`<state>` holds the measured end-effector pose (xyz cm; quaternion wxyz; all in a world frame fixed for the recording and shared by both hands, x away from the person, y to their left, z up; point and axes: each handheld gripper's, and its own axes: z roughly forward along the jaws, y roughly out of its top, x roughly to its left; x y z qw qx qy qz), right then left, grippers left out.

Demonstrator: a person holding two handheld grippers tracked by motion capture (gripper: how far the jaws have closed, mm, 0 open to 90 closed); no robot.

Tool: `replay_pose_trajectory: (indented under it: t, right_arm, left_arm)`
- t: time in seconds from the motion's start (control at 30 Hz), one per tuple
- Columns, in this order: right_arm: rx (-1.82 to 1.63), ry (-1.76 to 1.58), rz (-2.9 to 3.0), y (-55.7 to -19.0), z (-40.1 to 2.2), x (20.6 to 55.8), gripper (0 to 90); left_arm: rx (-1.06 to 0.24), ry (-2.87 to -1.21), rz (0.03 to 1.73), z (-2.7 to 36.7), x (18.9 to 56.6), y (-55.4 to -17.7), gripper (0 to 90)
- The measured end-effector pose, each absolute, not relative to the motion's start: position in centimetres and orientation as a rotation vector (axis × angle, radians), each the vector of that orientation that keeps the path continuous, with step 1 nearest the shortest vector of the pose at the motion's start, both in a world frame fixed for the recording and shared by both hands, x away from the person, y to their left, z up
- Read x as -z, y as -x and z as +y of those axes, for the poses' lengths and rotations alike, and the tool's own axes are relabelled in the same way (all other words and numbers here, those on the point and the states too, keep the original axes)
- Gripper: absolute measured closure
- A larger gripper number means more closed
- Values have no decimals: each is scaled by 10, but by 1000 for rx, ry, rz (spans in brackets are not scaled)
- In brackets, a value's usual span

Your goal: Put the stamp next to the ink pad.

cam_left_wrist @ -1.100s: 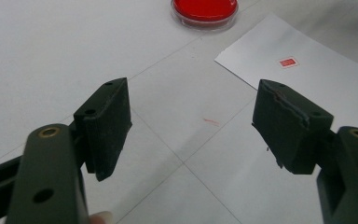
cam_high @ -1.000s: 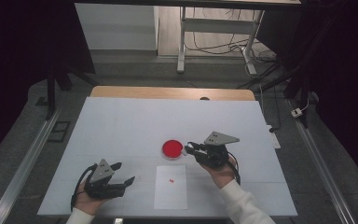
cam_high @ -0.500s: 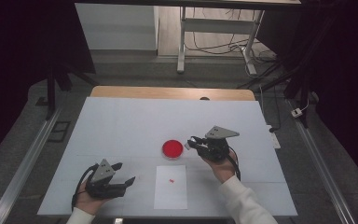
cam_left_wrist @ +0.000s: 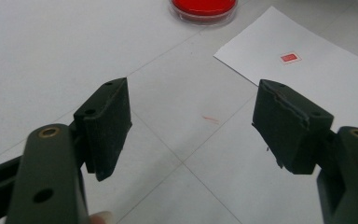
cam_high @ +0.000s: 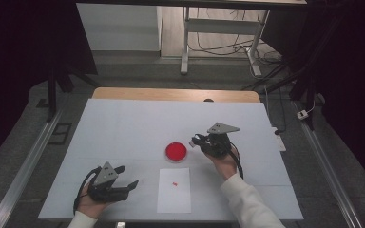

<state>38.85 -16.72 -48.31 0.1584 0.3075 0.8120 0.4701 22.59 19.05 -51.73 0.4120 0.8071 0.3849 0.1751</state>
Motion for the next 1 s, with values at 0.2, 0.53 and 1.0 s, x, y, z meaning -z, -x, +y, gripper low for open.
replay_pose_trajectory:
  t: [0.2, 0.53, 1.0]
  right_arm:
    - [-1345, -887, 2340, -401, -164, 488, 746]
    - [-1264, -868, 2385, -408, -155, 498, 745]
    - [-1158, -825, 2405, -408, -146, 507, 743]
  left_arm:
    - [-440, -2033, 972, 191, 518, -226, 274]
    - [-434, -2038, 973, 191, 520, -228, 275]
    - [-431, -2042, 972, 190, 520, -228, 274]
